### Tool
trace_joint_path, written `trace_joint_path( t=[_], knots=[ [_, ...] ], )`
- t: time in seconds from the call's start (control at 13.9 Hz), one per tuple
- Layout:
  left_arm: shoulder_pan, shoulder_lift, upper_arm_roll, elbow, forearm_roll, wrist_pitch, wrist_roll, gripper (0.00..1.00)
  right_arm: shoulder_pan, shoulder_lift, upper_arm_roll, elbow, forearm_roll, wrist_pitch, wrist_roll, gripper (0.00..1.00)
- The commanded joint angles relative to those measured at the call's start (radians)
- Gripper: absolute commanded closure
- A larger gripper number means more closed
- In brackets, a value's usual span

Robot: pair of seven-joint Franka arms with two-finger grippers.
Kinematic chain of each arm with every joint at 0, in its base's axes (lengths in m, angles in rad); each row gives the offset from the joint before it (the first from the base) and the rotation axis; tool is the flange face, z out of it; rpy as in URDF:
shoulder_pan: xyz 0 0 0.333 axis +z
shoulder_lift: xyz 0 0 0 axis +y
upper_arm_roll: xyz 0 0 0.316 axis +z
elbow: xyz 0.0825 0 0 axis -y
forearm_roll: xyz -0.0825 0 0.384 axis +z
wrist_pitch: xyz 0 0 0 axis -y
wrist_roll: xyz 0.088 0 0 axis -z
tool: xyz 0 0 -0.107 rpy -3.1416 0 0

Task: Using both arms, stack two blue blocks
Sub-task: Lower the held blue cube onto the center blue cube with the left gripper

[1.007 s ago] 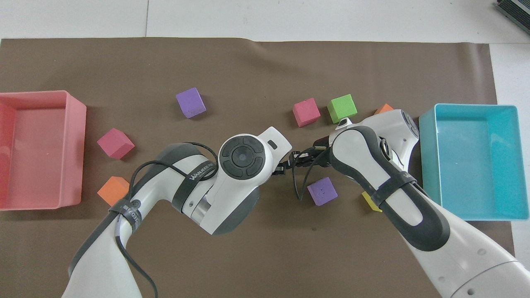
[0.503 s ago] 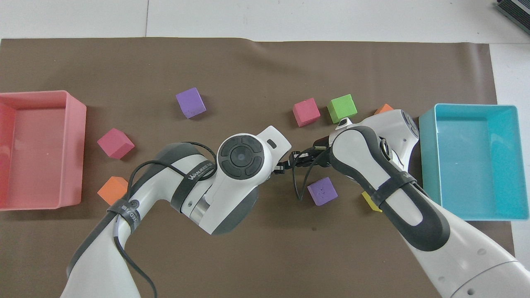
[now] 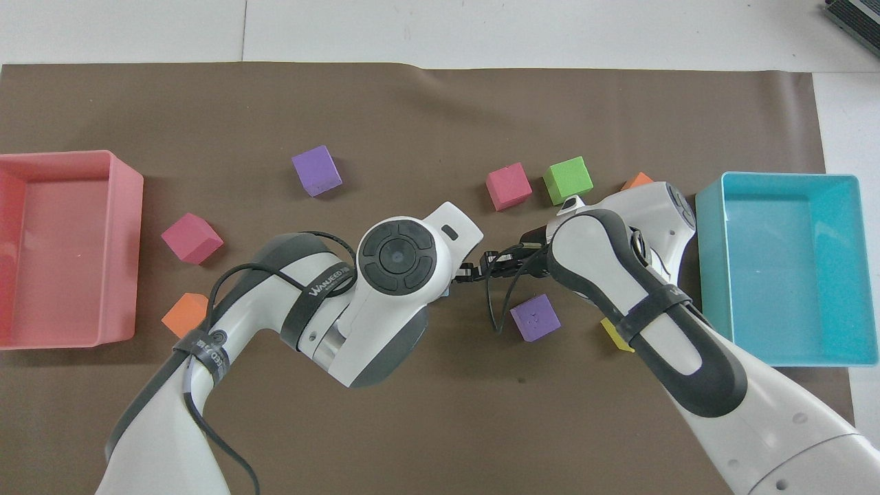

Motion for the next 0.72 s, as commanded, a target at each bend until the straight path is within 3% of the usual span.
trace_joint_path(
  t=[0.0, 0.22, 0.43, 0.65],
  knots=[
    [-0.008, -0.012, 0.007, -0.018, -0.007, 0.013, -0.012, 0.66, -0.002, -0.004, 0.004, -0.013, 0.040, 0.024, -0.034, 1.00],
    [-0.008, -0.012, 0.007, -0.021, -0.010, 0.024, -0.018, 0.61, -0.002, -0.004, 0.004, -0.013, 0.040, 0.024, -0.034, 1.00],
    [-0.009, -0.014, 0.007, -0.029, -0.011, 0.026, -0.021, 0.42, -0.002, -0.004, 0.004, -0.013, 0.040, 0.024, -0.034, 1.00],
    [-0.008, -0.014, 0.007, -0.029, -0.011, 0.027, -0.021, 0.36, 0.000, -0.004, 0.004, -0.013, 0.040, 0.024, -0.033, 1.00]
  ],
)
